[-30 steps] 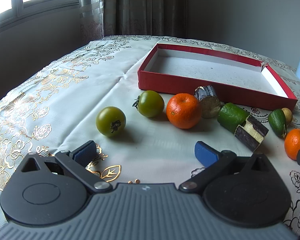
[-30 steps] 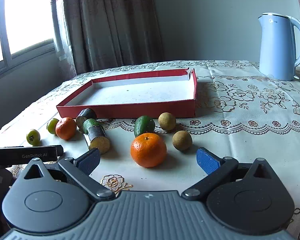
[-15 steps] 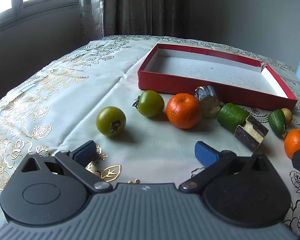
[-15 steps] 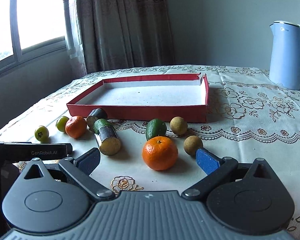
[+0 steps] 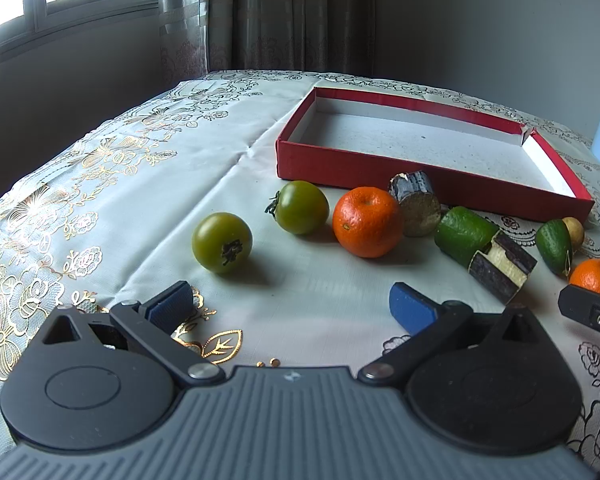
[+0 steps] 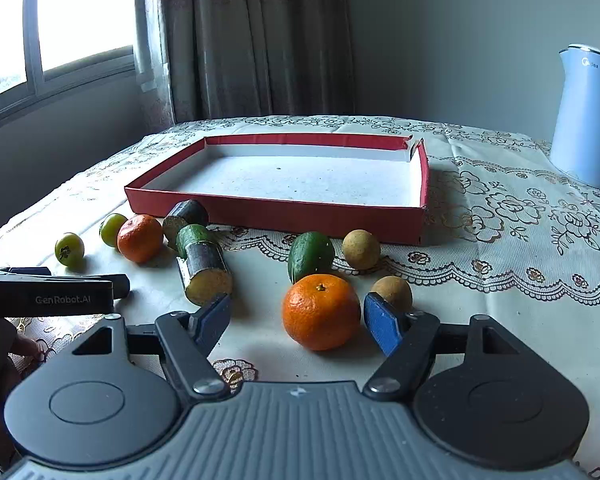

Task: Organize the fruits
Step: 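Close the right gripper on the large orange, then carry the orange into the red tray and open the right gripper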

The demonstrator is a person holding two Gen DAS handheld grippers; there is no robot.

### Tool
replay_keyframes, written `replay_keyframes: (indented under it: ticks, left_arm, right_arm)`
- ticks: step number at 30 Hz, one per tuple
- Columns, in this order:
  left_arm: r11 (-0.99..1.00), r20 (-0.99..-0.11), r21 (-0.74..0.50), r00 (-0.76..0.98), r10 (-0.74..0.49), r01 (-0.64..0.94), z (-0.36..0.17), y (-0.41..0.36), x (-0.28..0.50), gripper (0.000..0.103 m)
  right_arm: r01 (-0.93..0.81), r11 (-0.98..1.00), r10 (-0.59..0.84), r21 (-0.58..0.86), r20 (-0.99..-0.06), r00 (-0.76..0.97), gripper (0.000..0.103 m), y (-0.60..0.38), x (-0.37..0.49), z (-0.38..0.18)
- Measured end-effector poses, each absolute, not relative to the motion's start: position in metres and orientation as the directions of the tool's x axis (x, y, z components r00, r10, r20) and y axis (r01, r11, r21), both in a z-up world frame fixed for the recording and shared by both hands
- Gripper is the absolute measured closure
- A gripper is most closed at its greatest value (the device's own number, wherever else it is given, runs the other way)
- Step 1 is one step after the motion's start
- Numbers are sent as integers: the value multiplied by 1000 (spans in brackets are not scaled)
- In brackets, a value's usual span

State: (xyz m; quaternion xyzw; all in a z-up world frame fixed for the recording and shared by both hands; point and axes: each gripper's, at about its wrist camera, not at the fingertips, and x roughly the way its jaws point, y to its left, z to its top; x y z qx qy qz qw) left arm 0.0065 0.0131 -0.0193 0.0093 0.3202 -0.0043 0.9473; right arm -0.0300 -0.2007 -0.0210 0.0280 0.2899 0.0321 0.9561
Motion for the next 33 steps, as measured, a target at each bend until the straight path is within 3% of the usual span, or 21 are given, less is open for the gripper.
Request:
replay_keyframes:
  ticks: [4,10,12,22,33]
  left_arm:
    - [1000,-607,15,795,-2,14,-20,13,6,0]
    - [1000,-607,14,795,-3,14,-19,14,6,0]
    - [1000,-607,14,795,-3,15,-19,14,6,0]
    - [1000,-608,13,794,-4,14,-20,13,6,0]
    - [1000,-608,10,794,-5,14,-20,13,6,0]
  right_arm:
    - [-28,998,51,49,-554,831,46,-202,-26,-21]
    - [-3,999,29,45,-577,816,54,-206,-21,-23]
    - [7,999,14,36,-572,820,60,-206,-21,-23]
    - [-51,996,84,78,-505,859,61,-203,-32,1]
    - [-15,1000,14,3,-423,906,61,-210,25,38]
